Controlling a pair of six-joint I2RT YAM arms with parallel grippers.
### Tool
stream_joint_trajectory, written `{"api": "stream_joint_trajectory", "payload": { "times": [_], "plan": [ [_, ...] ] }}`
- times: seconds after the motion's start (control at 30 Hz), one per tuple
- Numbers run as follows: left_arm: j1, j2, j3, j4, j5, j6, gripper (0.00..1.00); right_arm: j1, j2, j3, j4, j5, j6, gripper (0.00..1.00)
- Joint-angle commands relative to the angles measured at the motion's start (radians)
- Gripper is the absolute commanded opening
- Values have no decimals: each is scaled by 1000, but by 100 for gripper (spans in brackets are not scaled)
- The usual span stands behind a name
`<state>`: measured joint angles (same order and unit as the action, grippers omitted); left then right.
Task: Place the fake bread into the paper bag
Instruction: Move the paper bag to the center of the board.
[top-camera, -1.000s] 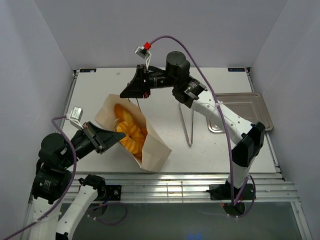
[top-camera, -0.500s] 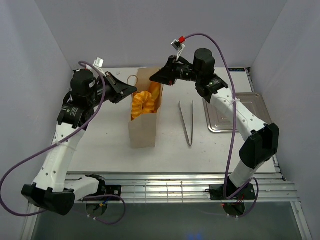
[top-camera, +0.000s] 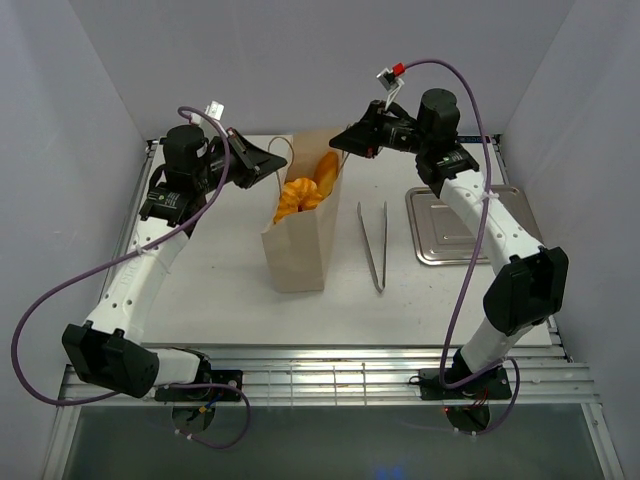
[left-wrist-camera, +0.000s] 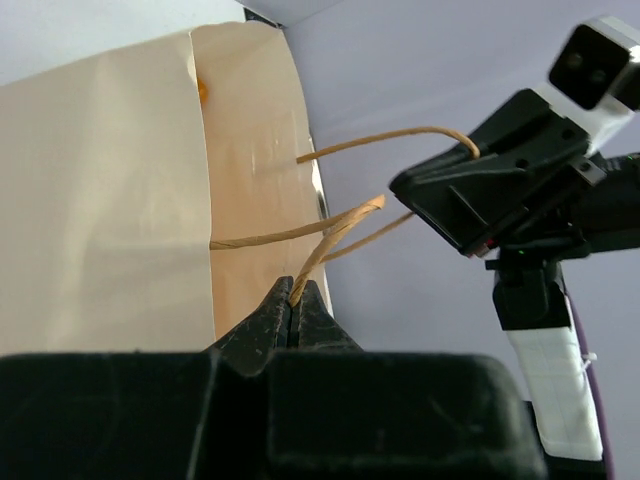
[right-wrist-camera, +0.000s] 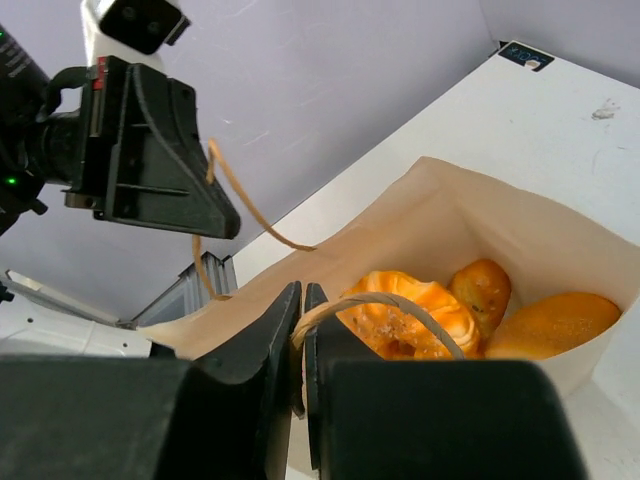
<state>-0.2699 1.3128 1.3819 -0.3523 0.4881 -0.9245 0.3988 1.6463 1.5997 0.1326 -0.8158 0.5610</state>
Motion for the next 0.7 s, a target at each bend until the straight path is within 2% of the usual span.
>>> {"api": "stream_joint_trajectory", "payload": {
  "times": [0.0, 0.1, 0.17, 0.2, 0.23, 0.3, 0.33, 0.4, 0.43, 0.47, 0.67],
  "plan": [
    [5, -41, -26, 73, 27, -22, 0, -18, 29, 77, 21, -31, 8, 11],
    [5, -49, -47, 70, 26, -19, 0, -21, 40, 72, 22, -46, 27, 15],
    [5, -59, -60, 70, 27, -10, 12, -21, 29, 39, 30, -46, 30, 35],
    [5, -67, -67, 73, 24, -7, 32, -21, 9, 25, 35, -45, 28, 46],
    [5, -76, -87, 85, 21, -4, 39, -21, -2, -7, 45, -39, 33, 60],
    [6, -102, -99, 82, 12, 3, 48, -21, -35, -29, 36, -31, 28, 71],
    [6, -112, -106, 84, 7, 7, 49, -21, -48, -50, 27, -13, 24, 81],
    [6, -141, -107, 72, -11, 18, 53, -21, -84, -69, 4, 4, 7, 93],
    [6, -148, -104, 44, -25, 26, 92, -21, -97, -76, -4, 12, 2, 96],
    [6, -155, -89, 29, -43, 35, 98, -21, -105, -84, -33, 18, -7, 90],
    [5, -224, -73, -36, -108, 75, 98, -21, -186, -115, -122, 79, -72, 90]
  ]
}}
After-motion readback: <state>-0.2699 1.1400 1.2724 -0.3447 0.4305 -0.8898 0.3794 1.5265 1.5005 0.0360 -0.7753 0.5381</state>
